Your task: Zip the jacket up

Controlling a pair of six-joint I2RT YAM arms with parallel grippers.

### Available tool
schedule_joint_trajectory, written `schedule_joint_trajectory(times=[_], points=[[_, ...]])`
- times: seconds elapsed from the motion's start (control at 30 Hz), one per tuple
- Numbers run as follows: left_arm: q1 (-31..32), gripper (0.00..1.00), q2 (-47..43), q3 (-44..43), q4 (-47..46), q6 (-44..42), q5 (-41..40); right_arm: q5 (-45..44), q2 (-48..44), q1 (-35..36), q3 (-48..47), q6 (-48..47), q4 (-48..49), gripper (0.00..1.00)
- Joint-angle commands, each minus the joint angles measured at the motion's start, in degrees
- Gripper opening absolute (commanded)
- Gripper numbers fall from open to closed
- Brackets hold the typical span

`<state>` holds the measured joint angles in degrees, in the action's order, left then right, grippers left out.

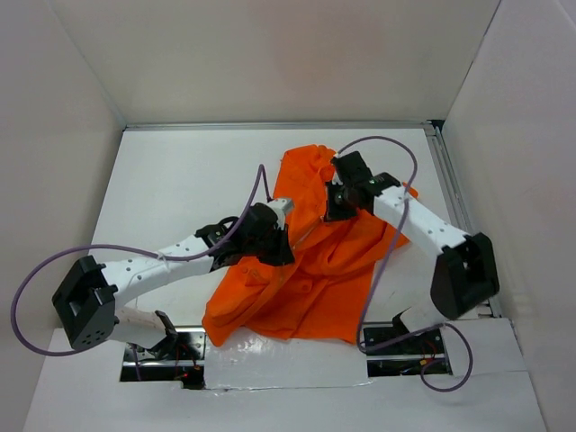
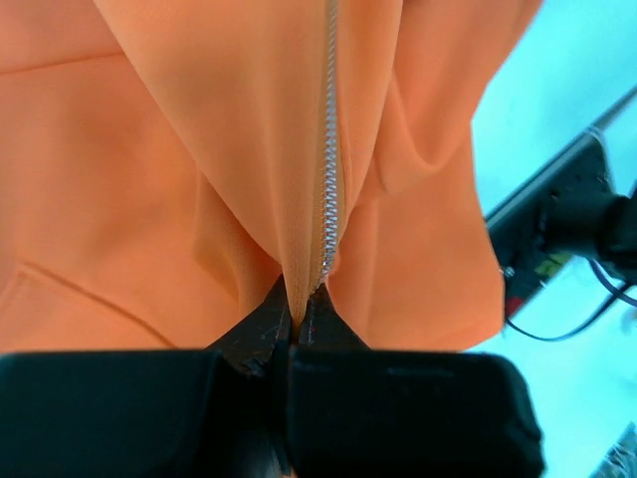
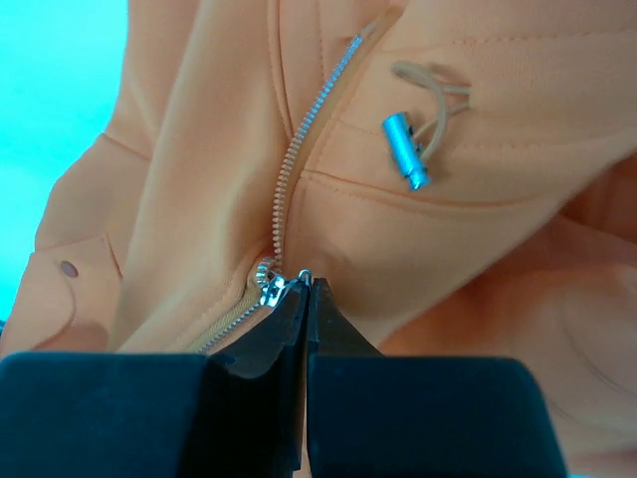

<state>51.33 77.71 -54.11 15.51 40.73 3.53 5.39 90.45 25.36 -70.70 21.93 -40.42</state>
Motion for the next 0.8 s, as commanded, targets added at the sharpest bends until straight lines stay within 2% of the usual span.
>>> schedule_joint_trajectory(times=[0.0, 0.07, 0.2, 0.43, 0.53, 0.6, 0.67, 0.77], points=[[0.4, 0.00, -3.0, -0.1, 11.4, 0.1, 10.4, -20.9, -8.3, -1.3, 5.4, -4.8, 16.8, 0.00], [0.0, 0.00, -3.1, 1.0, 11.0, -0.1, 11.4, -22.5, -13.0, 1.2, 8.5, -4.2, 18.0, 0.00], [0.3, 0.00, -4.8, 3.4, 10.2, -0.1, 11.9, -27.8, -18.8, 3.6, 8.8, -4.5, 20.1, 0.00], [0.0, 0.00, -6.4, 3.5, 11.9, 0.9, 10.1, -32.3, -23.1, 8.1, 1.3, -10.9, 22.1, 0.00], [-0.4, 0.00, -6.7, 3.1, 12.4, 1.0, 10.3, -35.7, -21.9, 10.2, -3.7, -9.3, 17.0, 0.00], [-0.4, 0.00, -7.0, 3.1, 12.6, 1.4, 10.5, -38.7, -19.4, 10.8, -5.4, -5.9, 9.2, 0.00], [-0.4, 0.00, -7.2, 3.8, 13.0, 1.6, 11.1, -39.1, -18.7, 12.5, -2.0, -4.4, 5.5, 0.00], [-0.4, 0.01, -7.0, 5.1, 14.3, 2.5, 11.0, -33.5, -18.6, 14.6, 6.2, -0.1, 4.6, 0.00]])
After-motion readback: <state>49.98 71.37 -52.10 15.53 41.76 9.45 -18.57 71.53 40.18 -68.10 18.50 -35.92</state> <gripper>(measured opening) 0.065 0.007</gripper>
